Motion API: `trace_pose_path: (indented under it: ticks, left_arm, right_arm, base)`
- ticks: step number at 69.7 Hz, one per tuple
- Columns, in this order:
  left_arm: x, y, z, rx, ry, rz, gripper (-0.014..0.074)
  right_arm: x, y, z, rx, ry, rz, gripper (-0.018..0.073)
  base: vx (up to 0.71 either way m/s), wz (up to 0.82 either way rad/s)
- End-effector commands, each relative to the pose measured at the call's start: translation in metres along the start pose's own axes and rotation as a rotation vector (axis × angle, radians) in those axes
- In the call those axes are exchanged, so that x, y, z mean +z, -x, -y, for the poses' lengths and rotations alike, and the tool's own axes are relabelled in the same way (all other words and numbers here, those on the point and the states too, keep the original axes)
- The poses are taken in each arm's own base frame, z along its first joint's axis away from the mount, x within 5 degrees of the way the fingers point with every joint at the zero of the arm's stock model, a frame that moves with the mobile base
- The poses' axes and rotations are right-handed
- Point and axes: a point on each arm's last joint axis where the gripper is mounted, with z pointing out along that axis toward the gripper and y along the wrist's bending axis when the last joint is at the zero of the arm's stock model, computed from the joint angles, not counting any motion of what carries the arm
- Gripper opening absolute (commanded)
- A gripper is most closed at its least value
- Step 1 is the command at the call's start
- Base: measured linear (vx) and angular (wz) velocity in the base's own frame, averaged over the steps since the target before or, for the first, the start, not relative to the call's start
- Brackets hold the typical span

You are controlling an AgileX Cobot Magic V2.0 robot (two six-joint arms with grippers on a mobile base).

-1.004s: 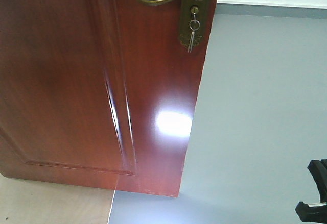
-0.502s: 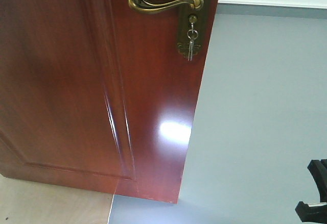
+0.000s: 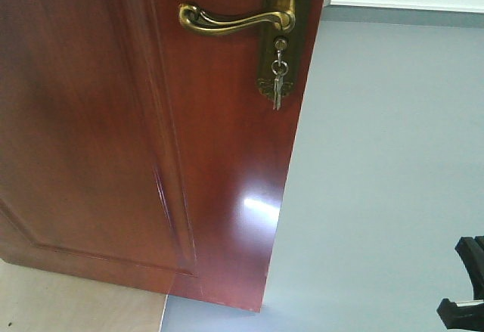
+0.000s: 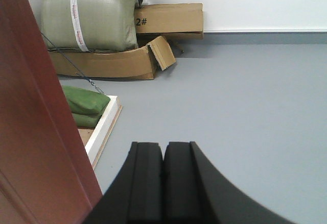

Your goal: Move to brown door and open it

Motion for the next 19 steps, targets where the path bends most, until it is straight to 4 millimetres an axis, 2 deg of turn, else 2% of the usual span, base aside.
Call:
trace_pose_path:
  ticks: [1,19]
  left_arm:
    - [-0.0011,-0.0009,0.0004,-0.006,-0.010,0.072,0.0017]
    - [-0.0011,-0.0009,0.0004,-0.006,-0.010,0.072,0.0017]
  right_arm:
    - [-0.0011,0.0072,0.0002,-0.018,-0.001,0.094,0.0000]
    - [-0.0011,0.0072,0.0002,-0.018,-0.001,0.094,0.0000]
  base:
    - [0.00,0.00]
    - [0.00,0.00]
